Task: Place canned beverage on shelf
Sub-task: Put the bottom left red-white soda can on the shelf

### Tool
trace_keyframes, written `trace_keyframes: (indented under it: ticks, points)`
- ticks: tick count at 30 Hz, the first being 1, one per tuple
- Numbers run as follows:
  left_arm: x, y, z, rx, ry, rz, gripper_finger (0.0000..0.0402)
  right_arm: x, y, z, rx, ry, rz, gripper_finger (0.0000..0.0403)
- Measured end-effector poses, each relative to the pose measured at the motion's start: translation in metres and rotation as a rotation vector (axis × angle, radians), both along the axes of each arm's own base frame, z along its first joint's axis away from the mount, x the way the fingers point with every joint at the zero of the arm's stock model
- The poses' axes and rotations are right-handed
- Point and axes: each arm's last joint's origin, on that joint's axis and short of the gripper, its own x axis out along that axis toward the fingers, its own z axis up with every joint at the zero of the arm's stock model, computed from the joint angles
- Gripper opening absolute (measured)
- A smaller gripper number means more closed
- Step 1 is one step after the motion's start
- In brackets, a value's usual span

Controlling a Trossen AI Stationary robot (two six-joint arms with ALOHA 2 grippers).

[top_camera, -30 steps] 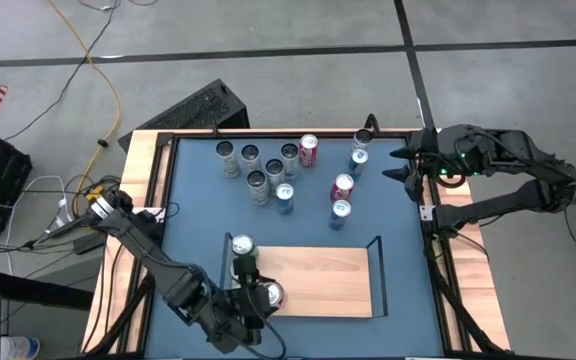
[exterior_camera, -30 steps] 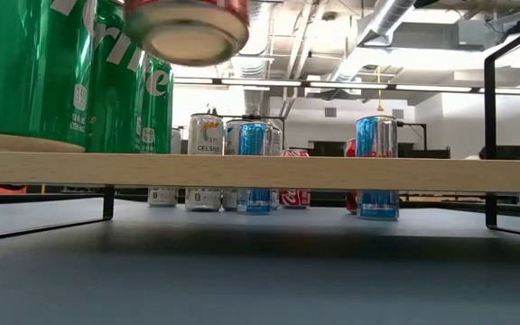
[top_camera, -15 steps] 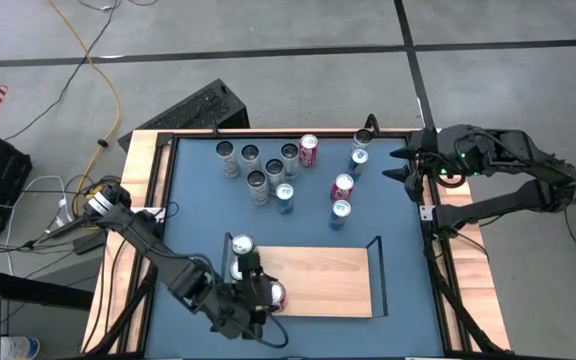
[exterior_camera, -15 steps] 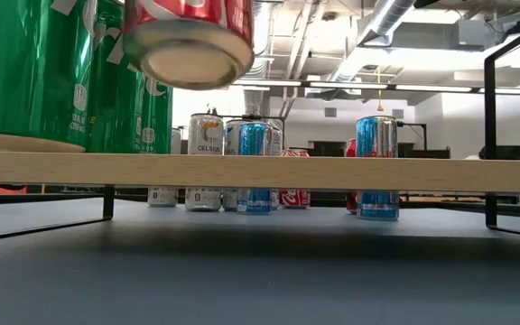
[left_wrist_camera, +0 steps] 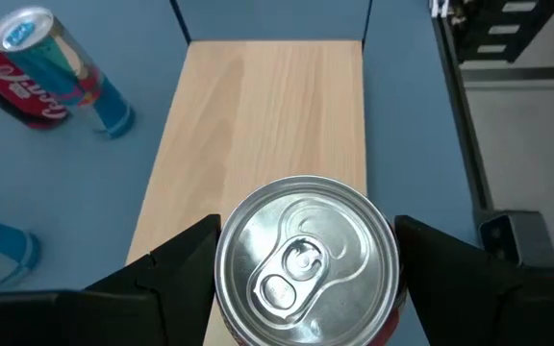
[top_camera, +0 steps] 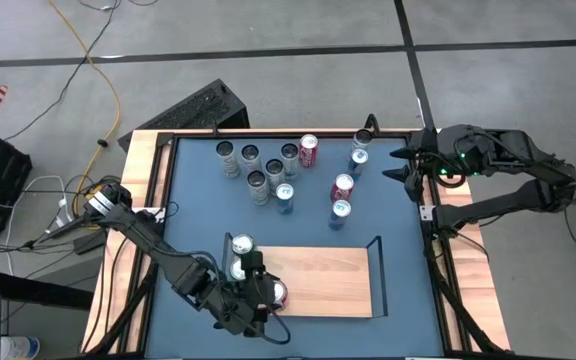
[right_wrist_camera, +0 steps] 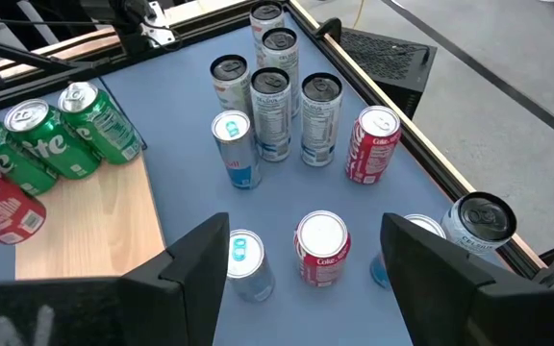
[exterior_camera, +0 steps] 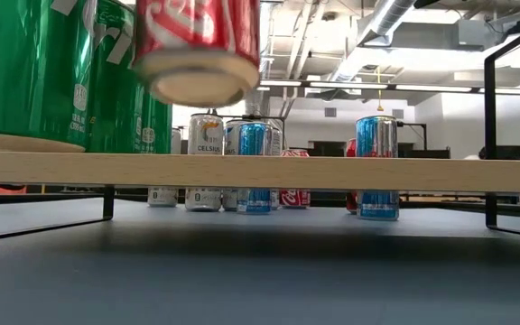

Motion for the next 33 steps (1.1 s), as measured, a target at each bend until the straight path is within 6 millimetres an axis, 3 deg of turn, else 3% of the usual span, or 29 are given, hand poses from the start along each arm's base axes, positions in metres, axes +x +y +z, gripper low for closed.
trace_keyframes:
  ticks: [33]
  points:
    - [-0.0059, 0.002, -0.0054, 0.063, 0.008, -0.074, 0.0263, 0.0, 0.0, 0.0, 0.001, 0.0, 0.0, 0.0256]
